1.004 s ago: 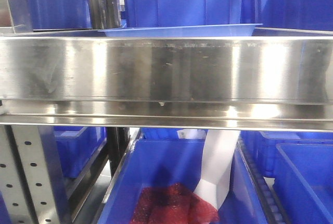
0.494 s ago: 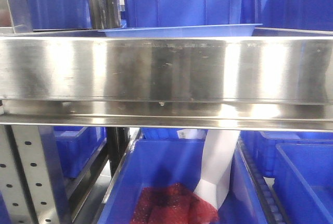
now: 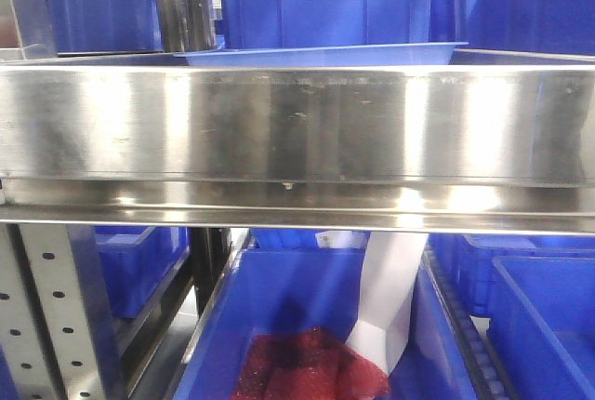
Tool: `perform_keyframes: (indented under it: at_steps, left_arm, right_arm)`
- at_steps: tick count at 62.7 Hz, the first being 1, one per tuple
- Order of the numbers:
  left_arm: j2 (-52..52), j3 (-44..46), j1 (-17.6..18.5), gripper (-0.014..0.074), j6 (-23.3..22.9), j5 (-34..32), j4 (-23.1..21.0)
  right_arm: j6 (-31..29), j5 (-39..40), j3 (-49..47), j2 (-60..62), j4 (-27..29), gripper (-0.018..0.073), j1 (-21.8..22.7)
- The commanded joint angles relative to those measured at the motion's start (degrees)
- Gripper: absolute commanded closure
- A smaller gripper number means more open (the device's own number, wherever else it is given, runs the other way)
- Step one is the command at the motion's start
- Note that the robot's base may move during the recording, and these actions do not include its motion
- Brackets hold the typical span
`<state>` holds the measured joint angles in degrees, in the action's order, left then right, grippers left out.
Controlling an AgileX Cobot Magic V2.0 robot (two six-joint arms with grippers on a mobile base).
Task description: Grab blue tray and place on right shelf
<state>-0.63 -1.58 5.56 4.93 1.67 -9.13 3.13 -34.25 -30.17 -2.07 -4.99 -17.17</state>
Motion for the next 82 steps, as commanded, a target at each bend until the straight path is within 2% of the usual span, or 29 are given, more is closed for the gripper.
perform_keyframes:
  at_steps: [1, 27, 35, 45, 53, 66, 82]
  left_arm:
    - [-0.71, -1.79, -0.21, 0.0644, 0.30, -5.04, -0.53]
    - [-0.71, -1.79, -0.21, 0.0644, 0.30, -5.04, -0.53]
    - [-0.71, -1.79, -0.21, 0.0644, 0.30, -5.04, -0.53]
    - [-0.71, -1.79, -0.21, 0.0644, 0.30, -5.04, -0.53]
    - [-0.71, -1.79, -0.21, 0.0644, 0.30, -5.04, -0.53]
    - [-0.71, -1.79, -0.21, 0.0644, 0.30, -5.04, -0.53]
    - [-0.71, -1.79, -0.21, 0.0644, 0.30, -5.04, -0.53]
  right_arm:
    - [-0.74, 5.32, -1.23, -1.01, -0.89, 0.0502, -0.01]
    - [-0.74, 6.86, 0.42, -1.18, -2.00, 0.0502, 1.19]
    - [-0.74, 11.93, 5.48, -0.22, -2.88, 0.0502, 8.15]
    - [-0.93, 21.49, 15.06, 2.74, 2.95, 0.0502, 19.21]
    - [-0.98, 27.09, 22.66, 3.85, 6.58, 0.0502, 23.47]
    - [-0.98, 37.01, 30.74, 3.85, 8.42, 0.0502, 24.60]
    - [-1.12, 36.64, 30.52, 3.85, 7.98, 0.0502, 24.60]
